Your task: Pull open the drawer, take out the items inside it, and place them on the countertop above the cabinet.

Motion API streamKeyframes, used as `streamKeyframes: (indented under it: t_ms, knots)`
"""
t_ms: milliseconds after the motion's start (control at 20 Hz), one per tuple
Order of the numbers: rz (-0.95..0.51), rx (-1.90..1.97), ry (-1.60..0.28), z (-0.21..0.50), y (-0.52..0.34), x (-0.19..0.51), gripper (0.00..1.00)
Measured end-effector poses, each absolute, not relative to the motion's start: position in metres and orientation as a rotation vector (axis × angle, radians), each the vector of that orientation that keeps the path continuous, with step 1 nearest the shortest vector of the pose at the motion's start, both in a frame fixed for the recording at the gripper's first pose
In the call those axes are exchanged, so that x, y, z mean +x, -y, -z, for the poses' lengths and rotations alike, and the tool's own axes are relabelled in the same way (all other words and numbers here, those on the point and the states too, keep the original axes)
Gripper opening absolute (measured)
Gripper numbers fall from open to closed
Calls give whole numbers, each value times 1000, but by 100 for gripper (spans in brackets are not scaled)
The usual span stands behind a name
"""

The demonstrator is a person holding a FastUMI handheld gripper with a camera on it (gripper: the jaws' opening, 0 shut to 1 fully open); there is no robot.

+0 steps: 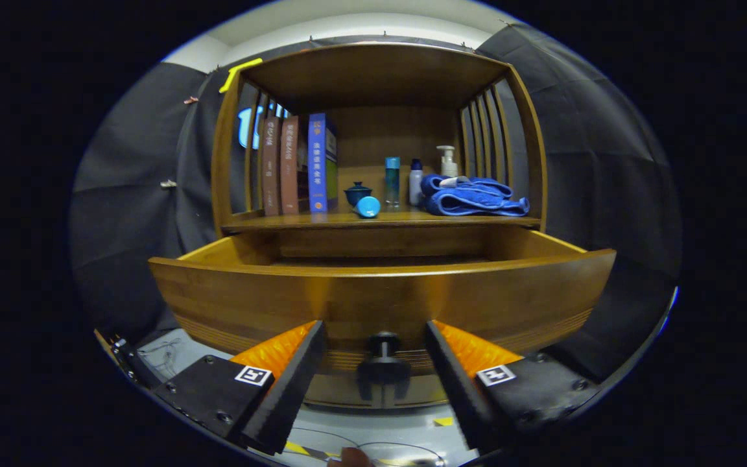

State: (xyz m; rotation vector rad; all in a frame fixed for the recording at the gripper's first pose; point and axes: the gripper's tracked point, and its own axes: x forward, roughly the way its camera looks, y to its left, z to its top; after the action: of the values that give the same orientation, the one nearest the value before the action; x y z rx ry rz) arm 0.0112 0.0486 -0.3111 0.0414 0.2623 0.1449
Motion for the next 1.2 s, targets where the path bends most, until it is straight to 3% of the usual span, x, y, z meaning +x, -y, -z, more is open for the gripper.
streamKeyframes:
  t_ms: [1200]
  knots:
    - [-151, 36, -358, 345, -72, 138, 99]
